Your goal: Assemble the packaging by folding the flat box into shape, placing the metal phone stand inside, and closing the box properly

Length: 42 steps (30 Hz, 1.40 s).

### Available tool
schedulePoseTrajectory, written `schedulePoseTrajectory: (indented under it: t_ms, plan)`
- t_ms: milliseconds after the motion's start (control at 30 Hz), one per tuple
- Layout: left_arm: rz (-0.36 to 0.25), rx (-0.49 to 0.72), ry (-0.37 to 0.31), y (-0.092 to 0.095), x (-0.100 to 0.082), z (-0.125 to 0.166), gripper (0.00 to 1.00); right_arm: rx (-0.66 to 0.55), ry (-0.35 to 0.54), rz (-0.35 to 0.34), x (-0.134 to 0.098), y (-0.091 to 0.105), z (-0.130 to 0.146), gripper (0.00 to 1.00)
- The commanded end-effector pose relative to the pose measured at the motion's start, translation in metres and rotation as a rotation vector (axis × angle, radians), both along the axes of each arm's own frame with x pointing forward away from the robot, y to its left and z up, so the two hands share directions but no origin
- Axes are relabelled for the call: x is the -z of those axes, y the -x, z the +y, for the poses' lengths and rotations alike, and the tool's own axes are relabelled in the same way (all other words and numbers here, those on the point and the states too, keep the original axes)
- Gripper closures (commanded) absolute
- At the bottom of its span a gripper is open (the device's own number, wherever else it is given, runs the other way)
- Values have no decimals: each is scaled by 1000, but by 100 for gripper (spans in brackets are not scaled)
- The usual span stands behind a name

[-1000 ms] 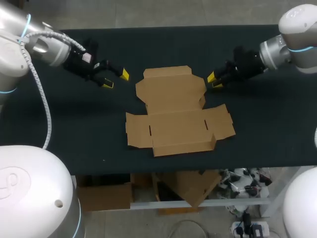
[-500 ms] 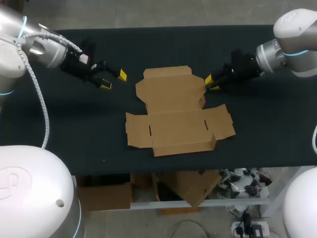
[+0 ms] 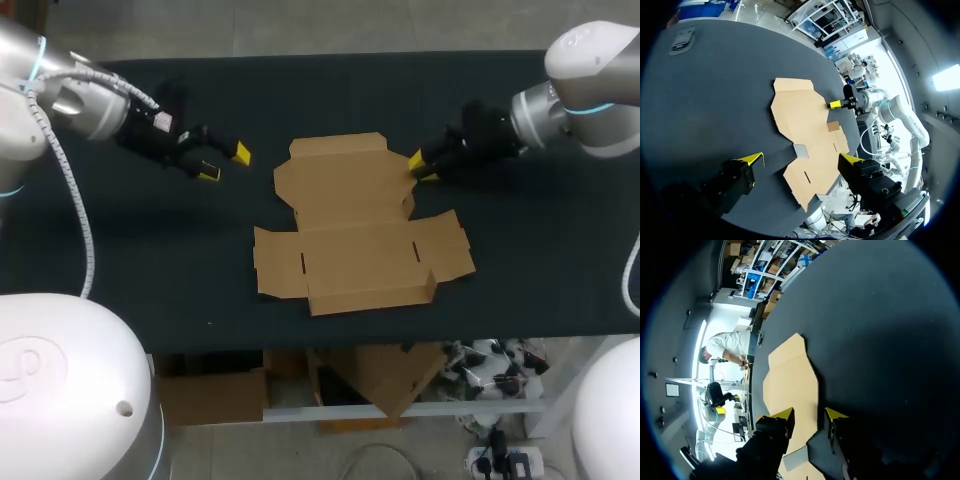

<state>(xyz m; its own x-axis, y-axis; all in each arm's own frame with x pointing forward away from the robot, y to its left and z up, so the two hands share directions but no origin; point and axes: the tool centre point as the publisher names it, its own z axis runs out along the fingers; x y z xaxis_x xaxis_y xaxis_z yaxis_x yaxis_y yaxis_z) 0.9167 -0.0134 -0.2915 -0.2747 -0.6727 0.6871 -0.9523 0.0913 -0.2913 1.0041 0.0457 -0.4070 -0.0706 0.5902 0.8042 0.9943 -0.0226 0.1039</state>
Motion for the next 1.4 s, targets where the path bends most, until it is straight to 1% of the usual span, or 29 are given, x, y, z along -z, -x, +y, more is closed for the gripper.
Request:
schedulePoseTrajectory:
  t_ms: [33, 500, 833, 867, 900, 1067, 1167, 1400]
  plan:
    - [-4, -5, 3, 3, -1, 3, 0, -3, -19, 6, 8, -7, 1, 61]
    - [-5, -14, 8, 1, 1, 9, 0, 6, -66, -12, 11, -16, 14, 62]
    - [-2, -11, 13, 0, 2, 12, 0, 11, -115, -55, 9, -18, 21, 63]
    - [-1, -11, 13, 0, 2, 12, 0, 12, -118, -59, 9, -18, 22, 67]
    - [-1, -11, 13, 0, 2, 12, 0, 11, -125, -66, 9, -17, 22, 73]
    - [1, -6, 13, 0, 2, 12, 0, 13, -142, -99, 5, -16, 23, 86]
    - [5, 4, 18, 0, 2, 12, 0, 14, -153, -130, 0, -15, 22, 100]
    - [23, 42, 41, -2, 3, 11, 0, 18, -161, -222, -15, -11, 20, 100]
